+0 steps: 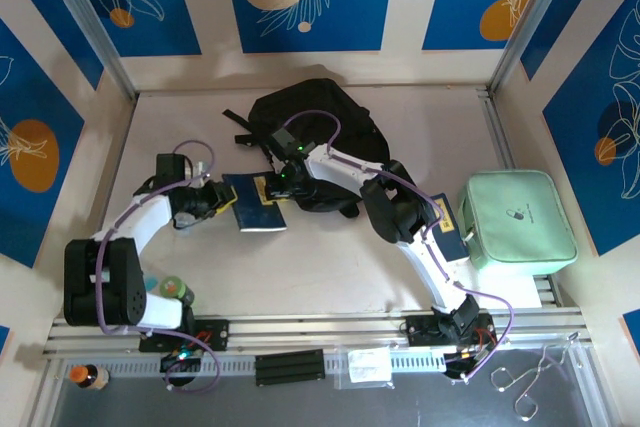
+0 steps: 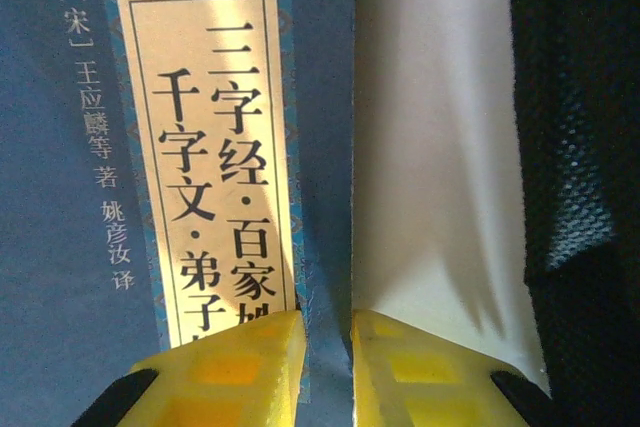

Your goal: Pack books, pencil case, and school supplies into a backpack

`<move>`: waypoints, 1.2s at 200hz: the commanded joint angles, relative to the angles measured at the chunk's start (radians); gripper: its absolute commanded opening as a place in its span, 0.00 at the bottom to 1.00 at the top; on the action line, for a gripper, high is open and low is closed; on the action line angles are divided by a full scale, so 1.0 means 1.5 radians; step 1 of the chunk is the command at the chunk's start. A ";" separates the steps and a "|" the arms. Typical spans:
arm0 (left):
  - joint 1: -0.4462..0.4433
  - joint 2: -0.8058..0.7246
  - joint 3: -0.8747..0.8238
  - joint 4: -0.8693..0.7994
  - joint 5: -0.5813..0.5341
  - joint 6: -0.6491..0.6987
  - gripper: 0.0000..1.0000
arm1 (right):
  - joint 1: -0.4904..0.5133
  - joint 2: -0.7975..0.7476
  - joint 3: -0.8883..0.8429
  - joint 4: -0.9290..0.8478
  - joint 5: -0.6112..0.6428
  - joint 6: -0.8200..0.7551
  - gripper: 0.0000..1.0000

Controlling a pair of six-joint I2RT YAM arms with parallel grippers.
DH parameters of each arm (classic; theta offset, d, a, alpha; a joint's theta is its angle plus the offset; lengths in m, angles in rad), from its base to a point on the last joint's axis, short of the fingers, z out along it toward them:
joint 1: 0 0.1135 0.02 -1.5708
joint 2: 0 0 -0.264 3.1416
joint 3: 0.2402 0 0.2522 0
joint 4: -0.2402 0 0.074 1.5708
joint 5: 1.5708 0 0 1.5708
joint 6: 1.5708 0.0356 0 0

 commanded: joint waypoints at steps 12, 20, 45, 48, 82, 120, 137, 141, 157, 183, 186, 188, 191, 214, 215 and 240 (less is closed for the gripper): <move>-0.009 0.020 -0.008 0.074 0.119 -0.020 0.29 | 0.015 0.042 0.005 -0.026 -0.024 0.002 0.21; -0.009 0.028 -0.011 0.087 0.127 -0.029 0.29 | 0.016 0.041 0.006 -0.027 -0.024 0.001 0.21; -0.009 0.045 -0.012 0.100 0.127 -0.041 0.29 | 0.018 0.042 0.008 -0.030 -0.024 0.001 0.20; -0.010 0.046 -0.011 0.098 0.126 -0.041 0.29 | 0.018 0.042 0.008 -0.030 -0.024 0.001 0.20; -0.010 0.053 -0.007 0.081 0.108 -0.038 0.29 | 0.018 0.042 0.008 -0.031 -0.023 0.001 0.20; -0.010 0.056 -0.003 0.050 0.078 -0.026 0.28 | 0.018 0.041 0.009 -0.030 -0.022 0.002 0.20; -0.010 0.058 0.004 0.021 0.061 -0.016 0.24 | 0.019 0.036 0.006 -0.028 -0.020 0.002 0.20; -0.010 0.058 0.006 0.015 0.055 -0.013 0.24 | 0.019 0.034 0.006 -0.027 -0.019 0.003 0.20; -0.010 0.053 0.017 -0.020 0.023 -0.001 0.16 | 0.018 0.018 0.001 -0.018 -0.018 0.003 0.20; -0.009 0.031 0.039 -0.074 -0.036 0.013 0.01 | 0.011 -0.037 -0.013 0.005 -0.015 -0.005 0.23; -0.009 0.028 0.041 -0.078 -0.041 0.014 0.00 | 0.009 -0.045 -0.018 0.009 -0.015 -0.005 0.24; -0.009 0.025 0.042 -0.080 -0.043 0.014 0.00 | 0.008 -0.053 -0.021 0.013 -0.016 -0.005 0.24; -0.009 0.020 0.044 -0.083 -0.048 0.015 0.00 | 0.006 -0.065 -0.027 0.019 -0.015 -0.005 0.25; -0.009 -0.023 0.060 -0.100 -0.076 0.012 0.00 | -0.008 -0.163 -0.105 0.092 -0.002 -0.002 0.38; -0.009 -0.025 0.061 -0.100 -0.077 0.011 0.00 | -0.008 -0.169 -0.109 0.096 -0.002 -0.002 0.39; -0.009 -0.086 0.082 -0.094 -0.087 -0.017 0.00 | -0.027 -0.284 -0.228 0.209 -0.015 0.015 0.52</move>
